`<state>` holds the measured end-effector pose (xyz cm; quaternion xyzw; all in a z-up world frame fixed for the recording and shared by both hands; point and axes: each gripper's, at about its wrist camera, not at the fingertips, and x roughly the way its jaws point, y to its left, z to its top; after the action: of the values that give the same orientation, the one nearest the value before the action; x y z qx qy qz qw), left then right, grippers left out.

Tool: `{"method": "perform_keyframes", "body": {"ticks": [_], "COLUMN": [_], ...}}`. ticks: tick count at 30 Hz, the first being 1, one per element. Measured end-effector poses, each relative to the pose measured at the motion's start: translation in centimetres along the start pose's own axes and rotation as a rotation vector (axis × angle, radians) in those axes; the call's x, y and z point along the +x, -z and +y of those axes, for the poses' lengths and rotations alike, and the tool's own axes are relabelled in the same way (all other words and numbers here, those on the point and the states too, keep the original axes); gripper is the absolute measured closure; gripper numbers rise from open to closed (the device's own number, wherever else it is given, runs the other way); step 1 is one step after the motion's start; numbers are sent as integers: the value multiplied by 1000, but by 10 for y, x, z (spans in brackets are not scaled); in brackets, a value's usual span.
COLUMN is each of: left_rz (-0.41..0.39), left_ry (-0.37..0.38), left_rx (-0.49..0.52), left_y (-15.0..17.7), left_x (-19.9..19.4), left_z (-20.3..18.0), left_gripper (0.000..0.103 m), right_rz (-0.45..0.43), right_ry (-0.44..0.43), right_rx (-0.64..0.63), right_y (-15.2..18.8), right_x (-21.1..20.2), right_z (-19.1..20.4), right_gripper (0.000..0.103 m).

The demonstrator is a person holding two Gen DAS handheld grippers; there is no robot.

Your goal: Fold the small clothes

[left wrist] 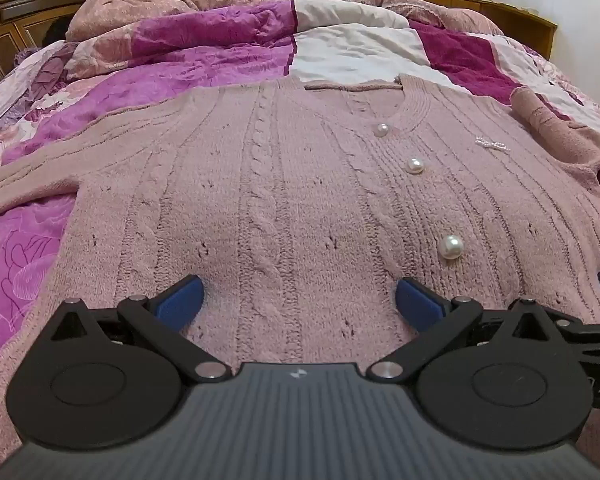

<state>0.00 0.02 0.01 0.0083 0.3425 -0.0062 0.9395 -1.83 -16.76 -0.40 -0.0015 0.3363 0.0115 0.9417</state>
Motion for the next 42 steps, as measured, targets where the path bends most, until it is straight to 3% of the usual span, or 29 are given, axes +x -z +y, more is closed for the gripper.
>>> {"method": "perform_keyframes", "body": {"ticks": [42], "left_rz": [-7], "left_ry": [-7], "left_rx": [8], "left_y": [0], "left_x": [0], "left_z": [0], "left_gripper": [0], "right_rz": [-1], "right_ry": [4], "right_rx": [-4], "right_y": [1], "right_x": [-2], "right_z": [1], "right_gripper": [0]}}
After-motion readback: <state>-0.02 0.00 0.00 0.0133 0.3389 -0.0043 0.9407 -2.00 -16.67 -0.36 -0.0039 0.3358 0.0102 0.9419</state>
